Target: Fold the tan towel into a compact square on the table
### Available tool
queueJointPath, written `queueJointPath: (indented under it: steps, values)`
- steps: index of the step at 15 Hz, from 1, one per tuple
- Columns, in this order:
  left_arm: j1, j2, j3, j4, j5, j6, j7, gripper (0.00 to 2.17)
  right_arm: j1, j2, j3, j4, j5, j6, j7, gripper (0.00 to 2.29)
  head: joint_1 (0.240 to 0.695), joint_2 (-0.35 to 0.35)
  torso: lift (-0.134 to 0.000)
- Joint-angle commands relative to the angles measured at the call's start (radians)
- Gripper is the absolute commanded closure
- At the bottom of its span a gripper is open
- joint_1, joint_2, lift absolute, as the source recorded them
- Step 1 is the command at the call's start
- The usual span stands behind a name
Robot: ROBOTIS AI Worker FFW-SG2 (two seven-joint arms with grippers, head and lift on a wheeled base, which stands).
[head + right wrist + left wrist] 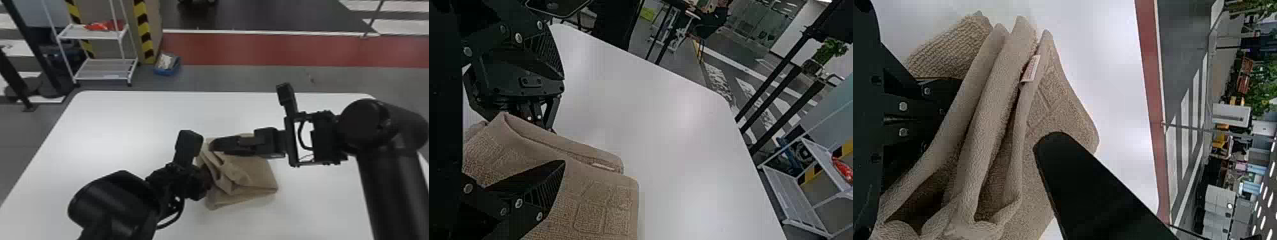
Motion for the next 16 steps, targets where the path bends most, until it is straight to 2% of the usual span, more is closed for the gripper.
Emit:
queueJointPath:
  steps: [1, 5, 8, 10, 13, 16]
  values:
    - [0.003, 0.002, 0.007, -0.017, 0.001, 0.0, 0.001, 1.95, 0.012, 0.0, -0.017, -0.018, -0.008, 0.002, 0.0, 0.06, 0.695, -0.009, -0.123]
    - [0.012, 0.018, 0.028, -0.127, 0.007, 0.061, -0.001, 1.95, 0.055, -0.013, -0.068, -0.047, -0.005, 0.002, 0.001, 0.07, 0.695, -0.023, -0.123]
    - [0.026, 0.053, 0.07, -0.241, -0.012, 0.163, 0.001, 1.95, 0.081, -0.033, -0.103, -0.087, -0.003, 0.002, 0.001, 0.07, 0.695, -0.034, -0.123]
    - [0.052, 0.082, 0.14, -0.316, -0.007, 0.258, -0.004, 1.95, 0.092, -0.05, -0.125, -0.106, -0.003, 0.002, 0.0, 0.07, 0.695, -0.028, -0.123]
    - [0.109, 0.116, 0.225, -0.4, -0.006, 0.279, -0.004, 1.95, 0.11, -0.056, -0.146, -0.11, -0.005, 0.002, 0.004, 0.07, 0.695, -0.003, -0.123]
    - [0.117, 0.131, 0.272, -0.383, 0.001, 0.221, -0.001, 1.95, 0.175, -0.062, -0.161, -0.164, -0.016, 0.002, 0.017, 0.07, 0.695, 0.035, -0.123]
